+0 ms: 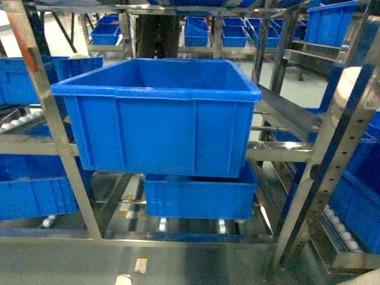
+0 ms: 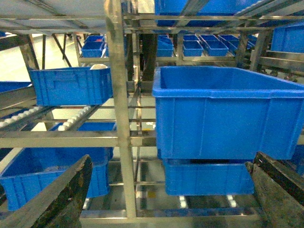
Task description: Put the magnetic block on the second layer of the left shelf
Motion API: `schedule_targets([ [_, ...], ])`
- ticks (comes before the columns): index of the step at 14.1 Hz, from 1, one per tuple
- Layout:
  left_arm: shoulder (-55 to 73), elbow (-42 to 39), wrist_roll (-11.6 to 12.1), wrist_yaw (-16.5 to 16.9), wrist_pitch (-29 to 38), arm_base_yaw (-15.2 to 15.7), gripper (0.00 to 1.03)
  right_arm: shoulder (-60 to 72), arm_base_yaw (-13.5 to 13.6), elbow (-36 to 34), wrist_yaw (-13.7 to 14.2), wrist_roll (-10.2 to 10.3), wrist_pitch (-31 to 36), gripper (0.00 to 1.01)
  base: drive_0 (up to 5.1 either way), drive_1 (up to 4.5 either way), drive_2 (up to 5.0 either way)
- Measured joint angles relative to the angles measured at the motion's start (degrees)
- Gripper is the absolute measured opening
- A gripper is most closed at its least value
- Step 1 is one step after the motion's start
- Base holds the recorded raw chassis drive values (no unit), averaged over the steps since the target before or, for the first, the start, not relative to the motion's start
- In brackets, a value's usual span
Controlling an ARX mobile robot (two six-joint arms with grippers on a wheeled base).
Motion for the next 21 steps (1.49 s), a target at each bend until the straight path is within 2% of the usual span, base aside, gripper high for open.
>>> schedule_targets([
  [9,0.0,0.0,0.0,0.0,0.0,0.0,0.98,0.0,0.0,0.0,0.0,0.0,0.0,0.41,-4.9,2.51,2.5],
  [11,0.0,0.0,0.0,-0.3,-0.3,-0.1,0.98,0.0,0.1,-0.1,-0.2,0.0,0.2,0.41,0.0,0.00,0.0],
  [21,0.0,0.0,0.0,0.0,0.0,0.0,0.98,0.0,0.3,-0.2,-0.1,0.0,0.0,0.41,-0.1,4.22,-4.3],
])
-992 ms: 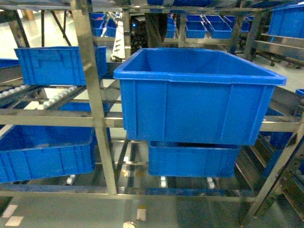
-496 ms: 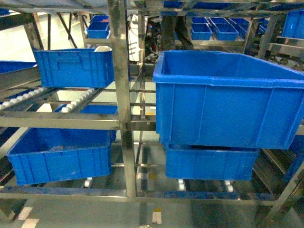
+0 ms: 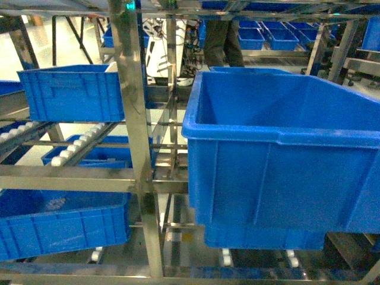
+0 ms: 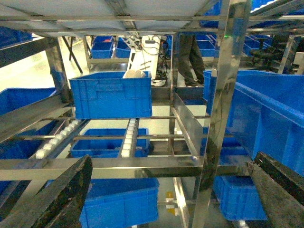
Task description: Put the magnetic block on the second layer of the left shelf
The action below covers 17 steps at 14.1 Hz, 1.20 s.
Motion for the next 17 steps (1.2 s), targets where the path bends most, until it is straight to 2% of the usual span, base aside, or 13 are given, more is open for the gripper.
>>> schedule_targets([
  [4,0.0,0.0,0.0,0.0,0.2,0.0,0.98,0.0,0.0,0.0,0.0,0.0,0.1,0.41,0.0,4.38,-4.3],
  [8,0.0,0.0,0.0,0.1,0.1,0.0,0.98,0.3,0.0,0.0,0.0,0.0,0.1,0.41,0.0,0.00,0.0],
  [9,0.0,0.0,0.0,0.0,0.0,0.0,0.98,0.4,0.0,0.2,-0.5,0.6,-1.6,0.41,0.0,0.00,0.0],
  [11,0.0,0.0,0.0,0.0,0.0,0.0,0.98,4.2,0.7,3.1,-1.1,4.5,-2.6,0.41,0.0,0.00,0.0],
  [13,0.0,0.0,0.0,0.0,0.0,0.0,0.98,11.9,3.5,7.9,-0.9,7.6,-0.7,0.41,0.0,0.00,0.0],
  [16,0.0,0.0,0.0,0.0,0.0,0.0,0.98,25.9,6.5,14.7,-1.4,10.1,0.9,0.41,0.0,0.00,0.0],
  [17,0.0,0.0,0.0,0.0,0.0,0.0,0.98,31.5,7.3,17.4,0.2,10.1,2.9,0.41,0.0,0.00,0.0],
])
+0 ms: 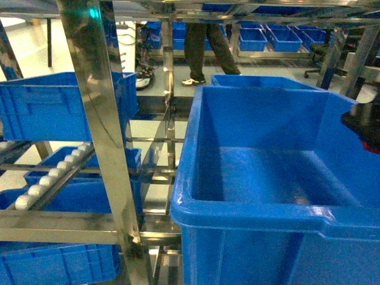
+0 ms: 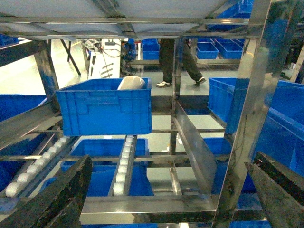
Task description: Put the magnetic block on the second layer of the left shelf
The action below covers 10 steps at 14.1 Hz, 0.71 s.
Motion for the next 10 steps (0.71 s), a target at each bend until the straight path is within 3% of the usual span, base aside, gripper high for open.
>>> schedule_targets([
  [1,0.0,0.0,0.0,0.0,0.0,0.0,0.98,7.8,0.7,5.0,3.6,-0.1,3.0,0.41,0.0,0.00,0.0],
  [4,0.0,0.0,0.0,0.0,0.0,0.0,0.98,15.1,1.6,10.6,11.6,-0.3,10.3,0.44,0.0,0.00,0.0],
  [6,0.0,0.0,0.0,0.0,0.0,0.0,0.98,12.6,3.5,5.1,13.1,-0.5,17.0,0.73,0.0,0.00,0.0],
  [7,0.0,0.0,0.0,0.0,0.0,0.0,0.98,7.9,4.7,-0.9,15.1,-1.2,20.4,0.90,0.0,0.00,0.0],
  [8,0.0,0.0,0.0,0.0,0.0,0.0,0.98,3.3,5.0,-4.9,17.1,-1.6,20.3,1.00,0.0,0.00,0.0],
  [10,0.0,0.0,0.0,0.0,0.0,0.0,0.98,-10.4,7.1,-14.1,25.4,-4.8,20.3,0.98,0.0,0.00,0.0],
])
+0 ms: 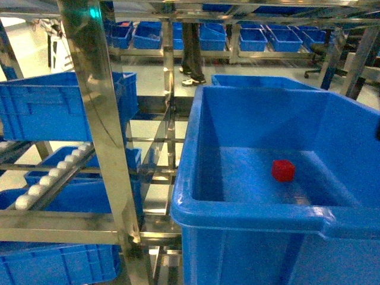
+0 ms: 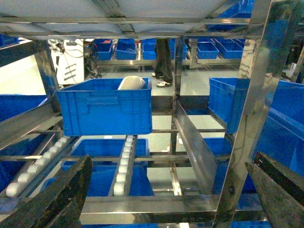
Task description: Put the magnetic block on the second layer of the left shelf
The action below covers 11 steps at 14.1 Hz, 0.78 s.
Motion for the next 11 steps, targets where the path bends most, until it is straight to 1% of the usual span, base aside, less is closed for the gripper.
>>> schedule_targets([
  [1,0.0,0.0,0.0,0.0,0.0,0.0,0.98,-9.3,1.6,-3.6,3.5,-2.3,-2.5,0.98,0.0,0.00,0.0],
  [2,0.0,0.0,0.0,0.0,0.0,0.0,0.98,-18.6,2.6,-5.7,5.7,-4.4,-6.2,0.98,0.0,0.00,0.0],
  [3,0.0,0.0,0.0,0.0,0.0,0.0,0.98,-29.2,2.3,-6.4,5.8,-5.9,-12.7,0.98,0.0,0.00,0.0],
  [4,0.0,0.0,0.0,0.0,0.0,0.0,0.98,-34.7,0.9,-6.5,4.4,-5.5,-18.2,0.98,0.0,0.00,0.0],
  [5,0.0,0.0,0.0,0.0,0.0,0.0,0.98,-37.7,-0.3,-6.5,2.7,-3.7,-23.3,0.98,0.0,0.00,0.0],
  [6,0.0,0.0,0.0,0.0,0.0,0.0,0.98,-37.4,-0.2,-6.5,2.4,-2.5,-24.0,0.98,0.0,0.00,0.0],
  [7,0.0,0.0,0.0,0.0,0.0,0.0,0.98,-37.4,-2.0,-8.0,-4.0,-2.9,-21.1,0.89,0.0,0.00,0.0],
  [8,0.0,0.0,0.0,0.0,0.0,0.0,0.98,-39.8,-3.9,-10.5,-9.1,-3.4,-20.9,0.76,0.0,0.00,0.0],
  [9,0.0,0.0,0.0,0.0,0.0,0.0,0.98,-42.0,-5.5,-12.6,-11.5,-3.7,-21.0,0.63,0.0,0.00,0.0],
  [11,0.0,0.0,0.0,0.0,0.0,0.0,0.98,-46.8,-8.4,-16.7,-14.7,-3.9,-21.9,0.26,0.0,0.00,0.0],
])
